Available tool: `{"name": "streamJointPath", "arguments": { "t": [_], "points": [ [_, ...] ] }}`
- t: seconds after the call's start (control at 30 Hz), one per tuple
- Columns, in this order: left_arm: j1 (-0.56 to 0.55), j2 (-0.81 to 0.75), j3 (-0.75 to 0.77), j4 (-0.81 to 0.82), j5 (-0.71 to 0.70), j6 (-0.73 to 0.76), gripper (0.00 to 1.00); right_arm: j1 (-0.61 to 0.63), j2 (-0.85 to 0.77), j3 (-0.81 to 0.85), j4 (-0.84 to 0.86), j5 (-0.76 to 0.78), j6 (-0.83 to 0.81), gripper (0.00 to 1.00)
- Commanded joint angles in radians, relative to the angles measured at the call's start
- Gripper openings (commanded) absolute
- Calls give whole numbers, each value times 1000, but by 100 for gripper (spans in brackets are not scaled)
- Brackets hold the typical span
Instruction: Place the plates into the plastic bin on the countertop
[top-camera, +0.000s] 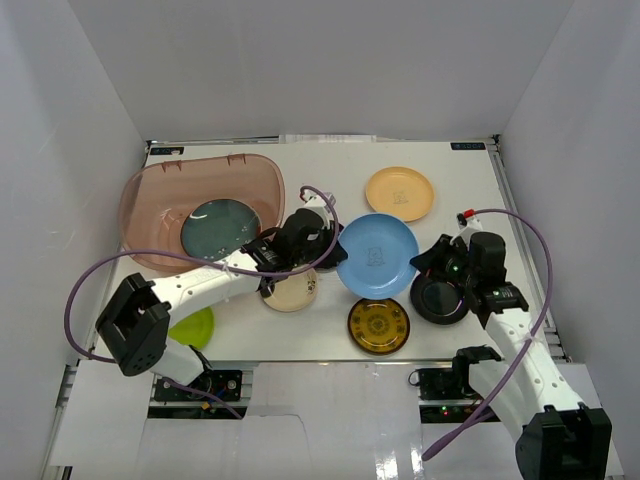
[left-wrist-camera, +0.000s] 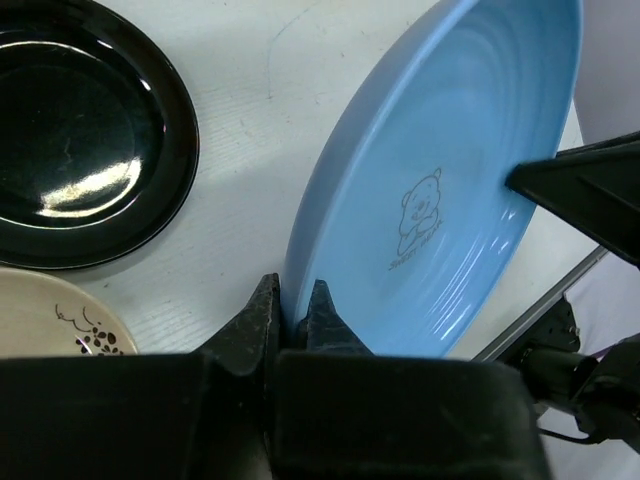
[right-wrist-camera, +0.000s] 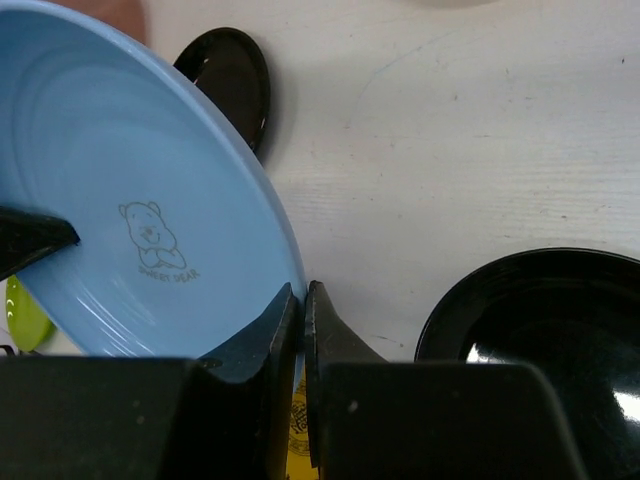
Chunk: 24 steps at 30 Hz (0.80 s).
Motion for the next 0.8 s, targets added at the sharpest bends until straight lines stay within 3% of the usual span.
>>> {"name": "streamJointPath", "arguments": {
  "t": [0.0, 0.07, 0.1, 0.2, 0.3, 0.5, 0.7, 0.77],
  "points": [
    [-4, -15, 34, 25, -74, 3, 0, 12, -48, 5, 40, -81, 24, 8],
    [-3, -38, 73, -22, -106, 23, 0, 12, -58, 0, 28, -81, 23, 19],
    [9, -49, 89, -66, -151, 32, 0, 12, -72, -1, 25, -90, 24, 39],
    [67, -124, 136, -117, -166, 57, 0, 14, -106, -4, 8, -107, 24, 65],
    [289, -233, 147, -162, -102, 39, 0, 12, -144, -7, -21, -103, 12, 75],
    [648, -374, 135, -240, -12, 8, 0, 14, -158, -55, -23, -89, 0, 75],
    [917, -408, 11, -245, -35, -24, 0, 15, -140, -67, 8, -49, 1, 75],
    [948, -389, -38, -242, -35, -35, 0, 15, -123, -55, 16, 0, 3, 75]
  ]
}}
